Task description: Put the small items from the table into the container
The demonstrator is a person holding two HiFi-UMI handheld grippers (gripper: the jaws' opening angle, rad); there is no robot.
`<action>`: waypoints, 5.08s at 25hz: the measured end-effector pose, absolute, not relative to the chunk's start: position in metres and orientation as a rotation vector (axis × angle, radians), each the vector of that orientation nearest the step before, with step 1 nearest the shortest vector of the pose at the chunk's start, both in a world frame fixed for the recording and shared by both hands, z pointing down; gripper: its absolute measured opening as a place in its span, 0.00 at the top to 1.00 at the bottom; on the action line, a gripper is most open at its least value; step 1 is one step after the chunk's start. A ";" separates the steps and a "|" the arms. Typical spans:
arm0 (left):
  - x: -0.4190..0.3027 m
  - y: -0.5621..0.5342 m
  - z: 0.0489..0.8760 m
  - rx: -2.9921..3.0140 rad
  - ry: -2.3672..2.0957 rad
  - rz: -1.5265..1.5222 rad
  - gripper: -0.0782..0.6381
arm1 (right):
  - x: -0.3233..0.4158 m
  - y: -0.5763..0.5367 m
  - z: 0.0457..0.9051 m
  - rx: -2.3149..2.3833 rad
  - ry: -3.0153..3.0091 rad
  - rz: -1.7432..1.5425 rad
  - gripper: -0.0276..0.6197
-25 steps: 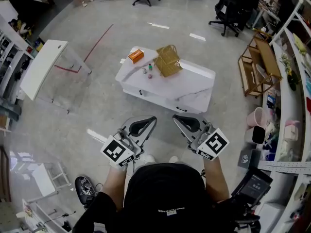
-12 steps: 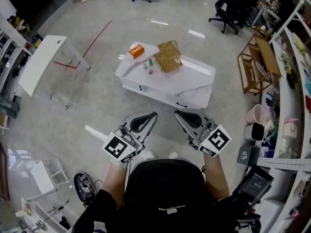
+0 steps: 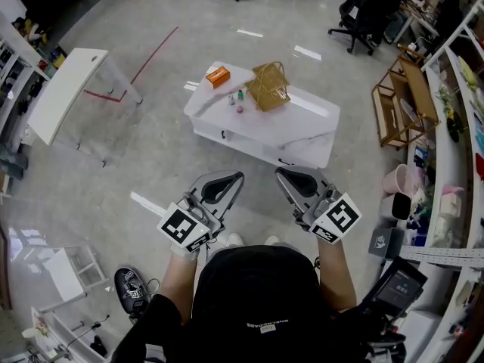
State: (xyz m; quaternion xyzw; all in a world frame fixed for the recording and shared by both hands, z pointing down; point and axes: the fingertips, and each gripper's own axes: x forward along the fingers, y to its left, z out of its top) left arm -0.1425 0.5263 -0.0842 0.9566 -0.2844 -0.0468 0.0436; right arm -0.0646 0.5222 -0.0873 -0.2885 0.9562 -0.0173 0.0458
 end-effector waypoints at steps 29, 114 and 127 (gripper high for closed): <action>-0.197 0.451 -0.043 2.854 -0.939 -0.128 0.89 | -0.100 0.432 -0.044 -0.928 2.995 -0.121 0.94; -0.096 0.031 0.041 2.711 -0.820 0.036 0.85 | -0.018 0.057 0.002 -1.073 2.955 -0.383 0.94; -0.116 -0.005 0.138 2.584 -0.805 0.178 0.77 | -0.031 0.045 0.037 -1.177 2.910 -0.569 0.94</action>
